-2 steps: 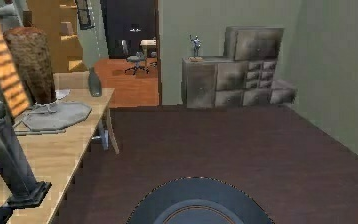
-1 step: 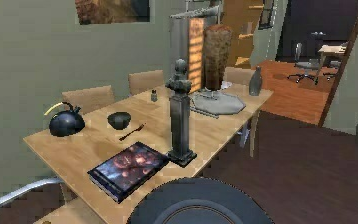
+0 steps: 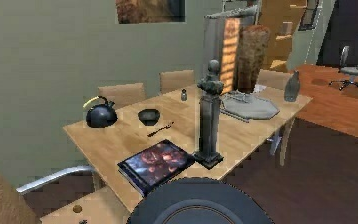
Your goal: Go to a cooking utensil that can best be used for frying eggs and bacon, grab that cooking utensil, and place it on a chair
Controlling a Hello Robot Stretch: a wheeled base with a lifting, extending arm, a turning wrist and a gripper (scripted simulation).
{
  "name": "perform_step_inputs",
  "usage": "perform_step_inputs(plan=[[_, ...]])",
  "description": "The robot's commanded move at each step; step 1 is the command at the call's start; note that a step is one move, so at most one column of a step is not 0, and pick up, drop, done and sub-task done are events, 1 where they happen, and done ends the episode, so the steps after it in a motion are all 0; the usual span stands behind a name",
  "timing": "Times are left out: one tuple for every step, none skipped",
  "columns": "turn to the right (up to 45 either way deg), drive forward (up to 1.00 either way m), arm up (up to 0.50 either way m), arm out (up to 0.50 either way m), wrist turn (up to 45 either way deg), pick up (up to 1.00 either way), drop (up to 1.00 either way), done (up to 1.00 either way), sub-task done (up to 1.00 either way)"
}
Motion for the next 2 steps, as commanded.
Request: perform_step_inputs(plan=[[45.0,0.0,0.0,0.0,0.0,0.0,0.0,0.0,0.0],[45.0,0.0,0.0,0.0,0.0,0.0,0.0,0.0,0.0]])
